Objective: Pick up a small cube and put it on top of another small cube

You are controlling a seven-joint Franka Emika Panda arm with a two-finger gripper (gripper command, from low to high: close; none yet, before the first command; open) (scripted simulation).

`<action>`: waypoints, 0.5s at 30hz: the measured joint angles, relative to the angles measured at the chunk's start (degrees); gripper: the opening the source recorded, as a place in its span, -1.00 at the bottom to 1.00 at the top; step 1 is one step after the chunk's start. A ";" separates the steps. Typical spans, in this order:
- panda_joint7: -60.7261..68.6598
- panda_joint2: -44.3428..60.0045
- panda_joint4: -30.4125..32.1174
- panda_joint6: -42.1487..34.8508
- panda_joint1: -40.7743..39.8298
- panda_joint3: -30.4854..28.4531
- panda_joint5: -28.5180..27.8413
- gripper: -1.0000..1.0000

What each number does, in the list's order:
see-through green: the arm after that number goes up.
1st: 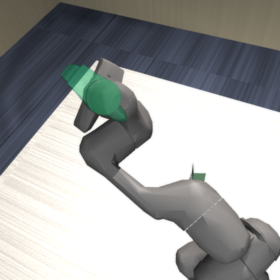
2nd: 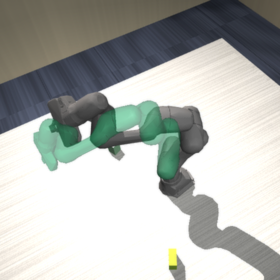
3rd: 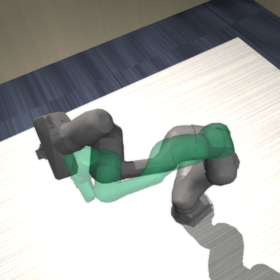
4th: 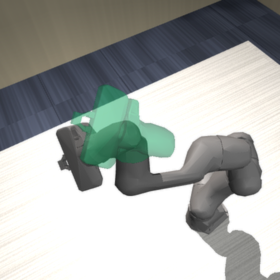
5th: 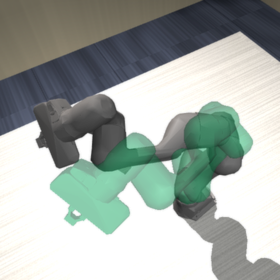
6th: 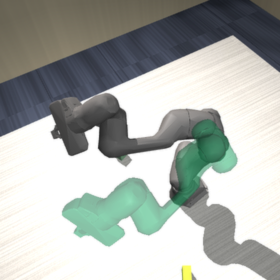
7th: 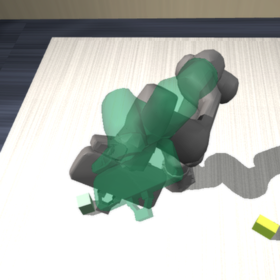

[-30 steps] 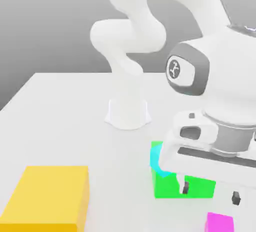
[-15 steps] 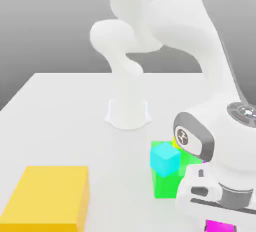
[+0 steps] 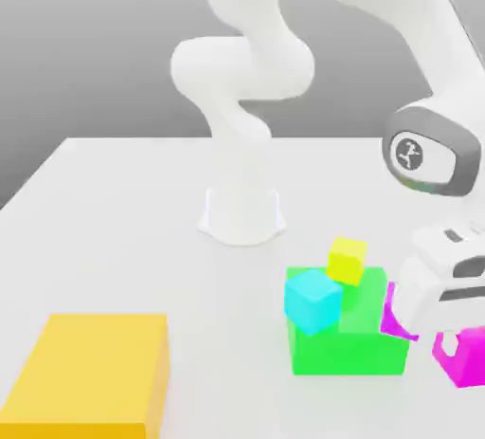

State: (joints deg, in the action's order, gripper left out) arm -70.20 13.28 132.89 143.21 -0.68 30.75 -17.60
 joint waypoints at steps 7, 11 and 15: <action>15.09 -12.68 8.56 -3.41 1.84 3.20 5.30 -1.00; 25.39 -20.78 13.59 -4.94 4.97 2.08 10.68 -1.00; 35.05 -29.05 18.77 -6.53 8.84 0.13 16.44 -1.00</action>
State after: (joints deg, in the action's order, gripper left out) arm -35.16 -15.76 151.66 136.68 8.16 30.88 -1.16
